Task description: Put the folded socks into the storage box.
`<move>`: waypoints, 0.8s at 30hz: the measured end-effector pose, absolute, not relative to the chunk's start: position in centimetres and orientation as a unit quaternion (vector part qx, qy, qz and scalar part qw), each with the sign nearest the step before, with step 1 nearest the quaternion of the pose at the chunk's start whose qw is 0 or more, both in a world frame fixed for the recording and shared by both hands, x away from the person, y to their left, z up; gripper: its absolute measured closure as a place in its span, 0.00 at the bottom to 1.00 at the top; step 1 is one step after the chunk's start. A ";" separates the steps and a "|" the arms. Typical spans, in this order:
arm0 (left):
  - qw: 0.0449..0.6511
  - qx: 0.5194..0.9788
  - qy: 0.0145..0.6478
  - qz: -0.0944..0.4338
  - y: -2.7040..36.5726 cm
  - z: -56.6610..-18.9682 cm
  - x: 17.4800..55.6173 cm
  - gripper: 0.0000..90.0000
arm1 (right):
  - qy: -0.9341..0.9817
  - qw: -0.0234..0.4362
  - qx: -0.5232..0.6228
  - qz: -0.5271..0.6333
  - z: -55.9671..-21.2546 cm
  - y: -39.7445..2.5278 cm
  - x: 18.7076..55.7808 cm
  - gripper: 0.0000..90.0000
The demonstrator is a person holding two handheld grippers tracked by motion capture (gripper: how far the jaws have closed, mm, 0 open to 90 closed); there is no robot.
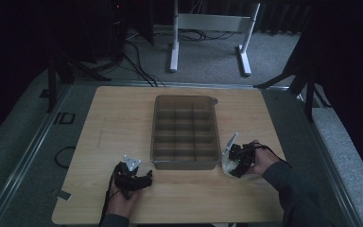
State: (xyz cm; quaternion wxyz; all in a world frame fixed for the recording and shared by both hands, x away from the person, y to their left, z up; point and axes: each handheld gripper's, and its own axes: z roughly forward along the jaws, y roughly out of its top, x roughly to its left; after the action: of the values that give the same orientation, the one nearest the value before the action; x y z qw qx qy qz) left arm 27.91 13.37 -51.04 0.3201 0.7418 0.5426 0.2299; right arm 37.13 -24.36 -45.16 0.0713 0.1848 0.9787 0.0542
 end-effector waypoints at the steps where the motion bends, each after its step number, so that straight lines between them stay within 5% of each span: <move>1: 0.320 0.742 0.543 0.230 13.4 -51.0 27.9 0.17 | 0.979 0.070 0.186 0.054 -45.3 -24.3 37.1 0.30; 14: 0.320 0.742 0.543 0.230 13.4 -51.0 27.9 0.17 | 0.975 0.058 0.206 0.060 -45.8 -24.4 37.3 0.32; 24: 0.321 0.742 0.542 0.230 13.4 -51.0 27.9 0.17 | 0.975 0.053 0.210 0.057 -45.7 -24.2 36.9 0.46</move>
State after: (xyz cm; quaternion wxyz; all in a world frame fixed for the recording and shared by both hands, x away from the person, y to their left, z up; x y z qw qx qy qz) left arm 27.90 13.36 -51.05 0.3205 0.7417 0.5424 0.2301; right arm 36.87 -24.24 -45.69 0.0533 0.2097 0.9747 0.0568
